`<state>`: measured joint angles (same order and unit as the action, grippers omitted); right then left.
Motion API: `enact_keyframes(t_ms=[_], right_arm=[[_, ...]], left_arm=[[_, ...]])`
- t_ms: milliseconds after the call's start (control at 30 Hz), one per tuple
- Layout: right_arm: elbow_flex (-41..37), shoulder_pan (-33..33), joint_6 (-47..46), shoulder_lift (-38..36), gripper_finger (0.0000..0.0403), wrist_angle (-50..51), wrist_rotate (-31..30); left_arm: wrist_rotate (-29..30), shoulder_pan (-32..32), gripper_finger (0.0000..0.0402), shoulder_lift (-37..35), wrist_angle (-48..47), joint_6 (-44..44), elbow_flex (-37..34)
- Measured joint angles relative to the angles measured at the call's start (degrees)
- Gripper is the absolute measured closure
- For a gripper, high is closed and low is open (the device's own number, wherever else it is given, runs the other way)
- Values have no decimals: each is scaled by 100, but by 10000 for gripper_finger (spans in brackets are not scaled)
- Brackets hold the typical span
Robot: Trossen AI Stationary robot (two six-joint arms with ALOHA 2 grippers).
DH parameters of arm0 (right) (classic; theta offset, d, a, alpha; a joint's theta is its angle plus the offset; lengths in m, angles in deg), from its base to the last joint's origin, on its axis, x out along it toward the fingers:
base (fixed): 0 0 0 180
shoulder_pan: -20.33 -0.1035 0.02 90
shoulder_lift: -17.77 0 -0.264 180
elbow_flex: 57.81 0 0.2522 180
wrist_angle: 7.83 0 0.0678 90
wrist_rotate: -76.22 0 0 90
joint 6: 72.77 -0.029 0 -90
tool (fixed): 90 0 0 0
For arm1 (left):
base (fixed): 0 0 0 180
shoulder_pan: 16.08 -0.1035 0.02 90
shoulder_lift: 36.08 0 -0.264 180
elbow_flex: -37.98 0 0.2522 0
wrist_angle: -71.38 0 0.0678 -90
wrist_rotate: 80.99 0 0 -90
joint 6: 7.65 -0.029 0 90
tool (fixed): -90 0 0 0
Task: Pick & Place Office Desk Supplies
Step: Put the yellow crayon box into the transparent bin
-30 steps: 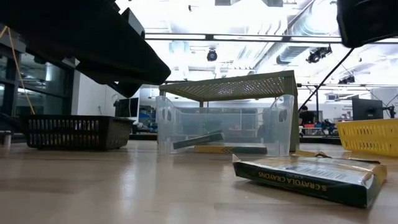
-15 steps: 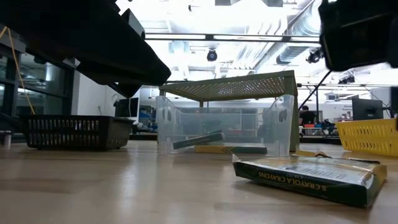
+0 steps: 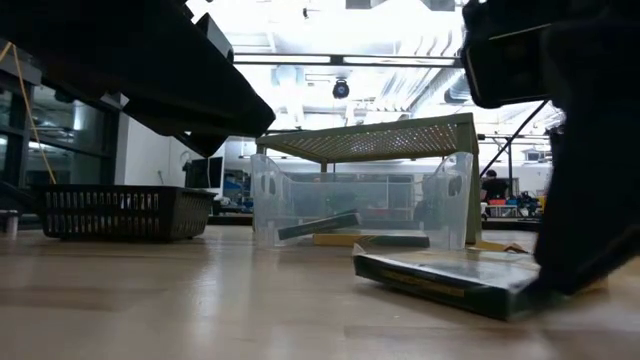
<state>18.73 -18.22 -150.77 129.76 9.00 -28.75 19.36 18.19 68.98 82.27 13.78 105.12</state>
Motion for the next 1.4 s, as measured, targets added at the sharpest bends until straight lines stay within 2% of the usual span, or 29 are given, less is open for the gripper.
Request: enact_keyframes(t_ms=[433, 667, 967, 1233, 1400], right_arm=[[-1, 329, 479, 0, 330, -75, -7], [-2, 297, 782, 0, 330, -774, -231], [-4, 139, 737, -48, 330, -741, -725], [-4, 23, 1053, -52, 330, -607, -1120], [-4, -90, 935, -140, 330, 105, -1562]], left_arm=[[-2, 1, 338, 0, -15, 0, 0], [-2, 1, 338, 0, -17, 37, 0], [255, -35, 338, 394, -31, 940, 7], [52, -177, 338, 619, 84, 2003, 4], [56, -208, 338, 619, 149, 2181, 4]])
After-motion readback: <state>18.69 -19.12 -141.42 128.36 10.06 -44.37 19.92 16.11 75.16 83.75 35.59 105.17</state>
